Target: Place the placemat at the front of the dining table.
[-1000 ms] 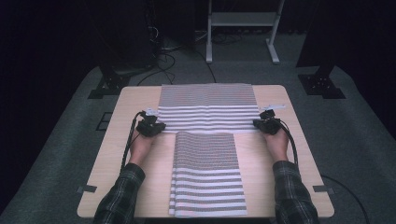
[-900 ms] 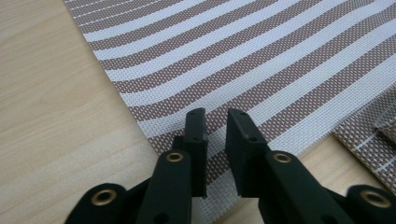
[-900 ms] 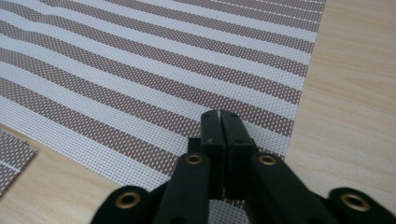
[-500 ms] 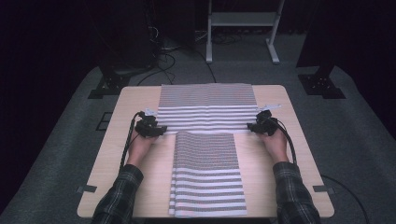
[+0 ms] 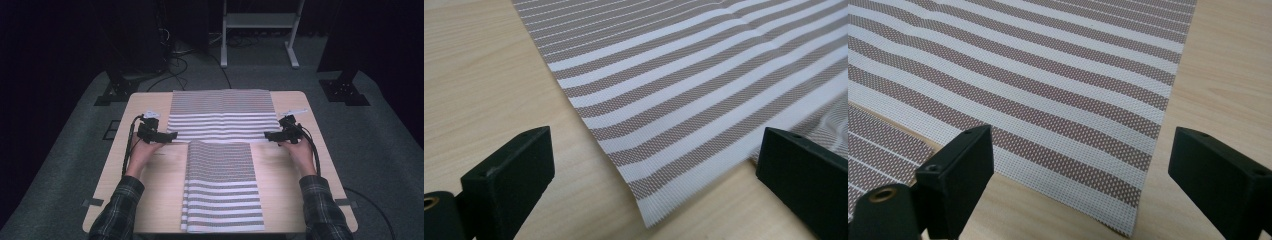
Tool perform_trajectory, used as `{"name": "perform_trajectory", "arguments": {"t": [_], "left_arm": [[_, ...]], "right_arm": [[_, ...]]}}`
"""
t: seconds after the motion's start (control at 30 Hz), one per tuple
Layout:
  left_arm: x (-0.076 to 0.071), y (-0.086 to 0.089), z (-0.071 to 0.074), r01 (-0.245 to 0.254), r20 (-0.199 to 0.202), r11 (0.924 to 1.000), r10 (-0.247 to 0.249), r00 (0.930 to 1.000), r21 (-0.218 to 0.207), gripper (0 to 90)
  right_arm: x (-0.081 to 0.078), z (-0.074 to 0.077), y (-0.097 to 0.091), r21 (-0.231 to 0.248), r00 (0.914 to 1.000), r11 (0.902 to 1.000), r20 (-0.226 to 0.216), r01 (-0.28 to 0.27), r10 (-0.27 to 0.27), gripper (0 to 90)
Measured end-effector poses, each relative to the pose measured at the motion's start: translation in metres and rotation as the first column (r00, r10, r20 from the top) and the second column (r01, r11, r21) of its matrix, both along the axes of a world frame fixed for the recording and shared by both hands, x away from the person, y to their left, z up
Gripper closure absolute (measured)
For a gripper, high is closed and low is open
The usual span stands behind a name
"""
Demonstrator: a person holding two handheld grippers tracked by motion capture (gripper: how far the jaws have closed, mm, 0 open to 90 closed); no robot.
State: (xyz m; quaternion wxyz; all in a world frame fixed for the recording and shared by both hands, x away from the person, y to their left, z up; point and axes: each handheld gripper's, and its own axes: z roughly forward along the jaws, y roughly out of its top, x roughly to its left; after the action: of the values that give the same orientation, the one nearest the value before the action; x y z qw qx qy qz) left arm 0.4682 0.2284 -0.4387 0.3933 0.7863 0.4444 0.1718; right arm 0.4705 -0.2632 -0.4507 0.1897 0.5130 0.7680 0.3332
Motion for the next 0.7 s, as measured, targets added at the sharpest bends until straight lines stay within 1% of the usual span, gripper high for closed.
{"name": "perform_trajectory", "arguments": {"t": [0.03, 0.07, 0.13, 0.2, 0.3, 0.37, 0.4, 0.43, 0.53, 0.6, 0.63, 0.67, 0.7], "left_arm": [[-0.002, 0.0, 0.002, 0.01, -0.005, 0.9999, -0.01, 0.9999, 0.003, 0.0], [-0.004, 0.0, 0.004, 0.016, -0.003, 0.9999, -0.016, 0.9999, 0.001, 0.0], [-0.01, -0.001, 0.008, 0.032, 0.004, 0.9994, -0.032, 0.9995, 0.009, 0.0], [-0.017, -0.003, 0.012, 0.053, 0.011, 0.9985, -0.054, 0.9985, 0.013, 0.0], [-0.028, -0.007, 0.016, 0.081, 0.017, 0.9962, -0.081, 0.9966, 0.033, 0.0], [-0.036, -0.01, 0.018, 0.101, 0.018, 0.9945, -0.101, 0.9947, 0.028, 0.0], [-0.04, -0.01, 0.018, 0.108, 0.018, 0.9935, -0.109, 0.9939, 0.034, 0.0], [-0.044, -0.01, 0.019, 0.115, 0.02, 0.9927, -0.115, 0.9931, 0.037, 0.0], [-0.056, -0.008, 0.019, 0.124, 0.042, 0.9921, -0.124, 0.9913, 0.022, 0.0], [-0.065, -0.006, 0.02, 0.128, 0.047, 0.9915, -0.129, 0.9905, 0.022, 0.0], [-0.069, -0.005, 0.021, 0.128, 0.055, 0.9916, -0.128, 0.9902, 0.019, 0.0], [-0.074, -0.003, 0.022, 0.127, 0.065, 0.9918, -0.128, 0.9896, 0.014, 0.0], [-0.079, -0.002, 0.023, 0.131, 0.071, 0.9913, -0.132, 0.9888, 0.007, 0.0]], "right_arm": [[-0.002, 0.002, -0.001, 0.0, 1.0, 1.0, 0.006, 0.005, -0.005, 9.1], [-0.004, 0.004, -0.002, 0.014, 1.0, 0.9999, 0.007, 0.004, -0.004, 9.0], [-0.01, 0.008, -0.006, 0.056, 0.9996, 0.9984, 0.028, -0.002, 0.001, 9.0], [-0.017, 0.013, -0.008, 0.078, 0.9988, 0.9969, 0.049, -0.013, 0.009, 9.0], [-0.029, 0.019, -0.009, 0.071, 0.9966, 0.9973, 0.08, -0.022, 0.016, 9.0], [-0.037, 0.022, -0.009, 0.067, 0.9956, 0.9974, 0.092, -0.026, 0.02, 9.0], [-0.041, 0.024, -0.008, 0.067, 0.9953, 0.9973, 0.093, -0.031, 0.025, 9.0], [-0.045, 0.026, -0.008, 0.065, 0.994, 0.9973, 0.106, -0.033, 0.026, 9.0], [-0.058, 0.031, -0.007, 0.042, 0.9901, 0.9972, 0.129, -0.062, 0.056, 9.0], [-0.066, 0.034, -0.006, 0.033, 0.9904, 0.9968, 0.12, -0.073, 0.069, 9.0], [-0.071, 0.035, -0.006, 0.031, 0.9881, 0.9966, 0.137, -0.076, 0.071, 9.0], [-0.076, 0.035, -0.006, 0.035, 0.9871, 0.9963, 0.142, -0.079, 0.073, 9.0], [-0.079, 0.035, -0.007, 0.041, 0.9873, 0.9955, 0.138, -0.086, 0.079, 9.0]]}}
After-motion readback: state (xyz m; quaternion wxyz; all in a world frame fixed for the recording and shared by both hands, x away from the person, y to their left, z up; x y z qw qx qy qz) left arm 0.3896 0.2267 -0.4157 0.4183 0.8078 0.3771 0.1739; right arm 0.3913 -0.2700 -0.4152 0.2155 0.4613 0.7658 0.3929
